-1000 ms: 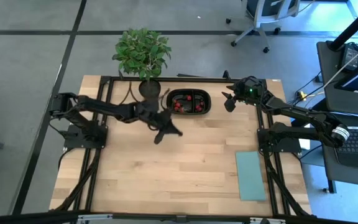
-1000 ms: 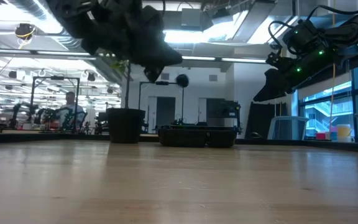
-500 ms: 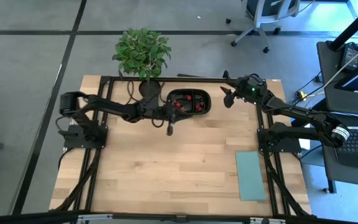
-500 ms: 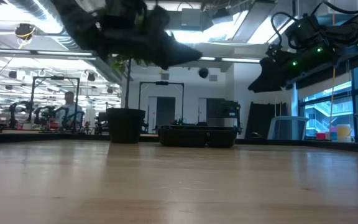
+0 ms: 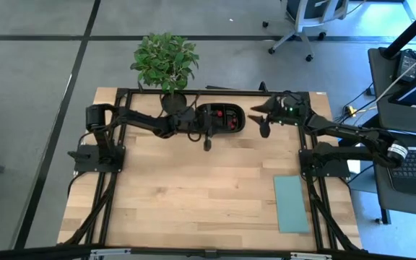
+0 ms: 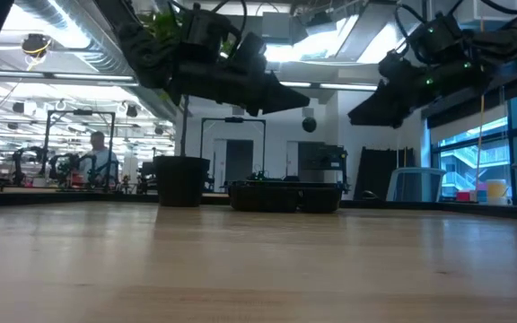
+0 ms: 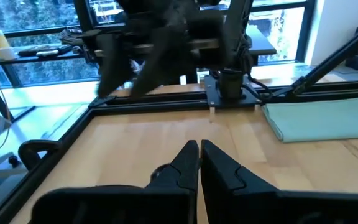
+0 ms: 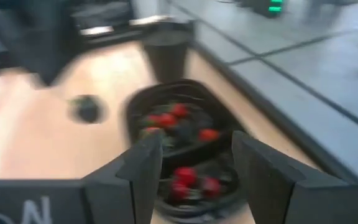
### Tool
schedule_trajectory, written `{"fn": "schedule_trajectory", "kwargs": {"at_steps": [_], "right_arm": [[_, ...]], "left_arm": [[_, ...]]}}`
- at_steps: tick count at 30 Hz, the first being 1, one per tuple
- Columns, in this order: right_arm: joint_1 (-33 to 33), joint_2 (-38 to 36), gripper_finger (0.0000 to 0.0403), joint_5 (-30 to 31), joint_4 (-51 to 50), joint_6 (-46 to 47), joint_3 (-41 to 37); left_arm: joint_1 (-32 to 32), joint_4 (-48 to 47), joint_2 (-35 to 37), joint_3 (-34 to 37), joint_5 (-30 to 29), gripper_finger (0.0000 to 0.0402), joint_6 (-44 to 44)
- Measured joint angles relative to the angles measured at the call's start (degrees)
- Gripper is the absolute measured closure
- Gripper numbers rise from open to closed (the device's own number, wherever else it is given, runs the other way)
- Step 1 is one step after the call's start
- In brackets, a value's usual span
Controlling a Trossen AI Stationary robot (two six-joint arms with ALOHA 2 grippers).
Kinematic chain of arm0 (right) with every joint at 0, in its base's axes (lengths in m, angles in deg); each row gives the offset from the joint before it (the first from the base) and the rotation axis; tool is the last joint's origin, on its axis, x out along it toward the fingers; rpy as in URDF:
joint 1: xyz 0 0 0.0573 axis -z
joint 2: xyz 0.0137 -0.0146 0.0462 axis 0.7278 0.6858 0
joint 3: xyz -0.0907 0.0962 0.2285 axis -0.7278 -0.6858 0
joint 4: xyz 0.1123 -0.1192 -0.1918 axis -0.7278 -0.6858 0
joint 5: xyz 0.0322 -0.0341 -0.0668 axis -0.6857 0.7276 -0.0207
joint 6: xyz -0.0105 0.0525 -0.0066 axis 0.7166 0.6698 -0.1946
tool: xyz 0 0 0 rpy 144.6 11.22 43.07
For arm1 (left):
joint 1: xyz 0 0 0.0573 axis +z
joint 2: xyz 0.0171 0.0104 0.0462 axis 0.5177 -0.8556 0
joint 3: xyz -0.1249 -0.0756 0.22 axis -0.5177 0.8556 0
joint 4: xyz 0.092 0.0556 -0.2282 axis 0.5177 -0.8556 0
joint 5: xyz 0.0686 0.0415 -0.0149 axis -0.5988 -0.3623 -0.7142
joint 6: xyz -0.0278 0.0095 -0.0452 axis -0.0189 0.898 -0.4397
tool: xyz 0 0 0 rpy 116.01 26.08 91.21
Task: Pick and placing Produce into tupperware
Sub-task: Put the black cherry into the black container
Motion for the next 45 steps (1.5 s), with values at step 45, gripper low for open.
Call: {"fn": "schedule_trajectory", "kwargs": {"at_steps": [45], "right_arm": [[-27.06,0.01,0.0207,8.43,9.83,-8.19,0.0]], "left_arm": [[-2.77,5.8,0.09,0.07,6.62,0.04,-4.3]]}}
